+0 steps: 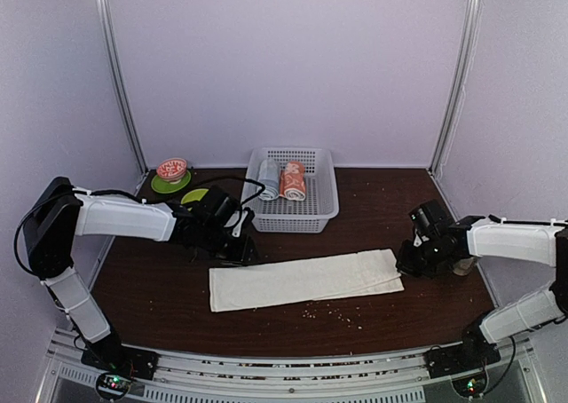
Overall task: Roll the towels
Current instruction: Smooth out the towel at the center of the board.
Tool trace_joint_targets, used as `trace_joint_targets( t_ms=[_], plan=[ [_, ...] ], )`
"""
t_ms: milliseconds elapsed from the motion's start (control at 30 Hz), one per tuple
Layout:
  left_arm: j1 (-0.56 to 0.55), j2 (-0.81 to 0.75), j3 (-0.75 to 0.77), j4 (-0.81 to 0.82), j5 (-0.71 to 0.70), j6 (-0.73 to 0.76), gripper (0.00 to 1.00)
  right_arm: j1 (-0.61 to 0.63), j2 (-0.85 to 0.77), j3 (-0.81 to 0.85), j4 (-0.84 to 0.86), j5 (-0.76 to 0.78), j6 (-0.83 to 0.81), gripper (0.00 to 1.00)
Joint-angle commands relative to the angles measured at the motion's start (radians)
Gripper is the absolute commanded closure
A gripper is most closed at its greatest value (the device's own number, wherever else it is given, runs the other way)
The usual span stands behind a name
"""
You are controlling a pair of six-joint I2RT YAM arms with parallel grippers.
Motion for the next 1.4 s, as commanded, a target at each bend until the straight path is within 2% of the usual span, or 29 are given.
trace_joint_targets(
  t_ms=[0,300,733,1000,1367],
  plan=[
    [-0.003,-0.004,-0.016,0.043,0.002,-0.011,0.69,0.002,-0.05,0.036,-0.068,-0.006,-0.039,1.0],
    [-0.003,0.005,-0.023,0.056,0.006,-0.021,0.69,0.002,-0.137,0.016,-0.207,-0.044,-0.102,1.0],
    [-0.003,0.051,-0.037,0.078,0.03,-0.034,0.69,0.003,-0.079,-0.12,-0.139,-0.164,-0.093,1.0],
    [-0.005,0.093,-0.065,0.111,0.043,-0.06,0.71,0.004,-0.107,-0.11,-0.196,-0.222,-0.118,1.0],
    [-0.006,0.118,-0.072,0.093,0.013,-0.069,0.9,0.004,-0.143,-0.119,-0.283,-0.34,-0.191,1.0]
  ],
)
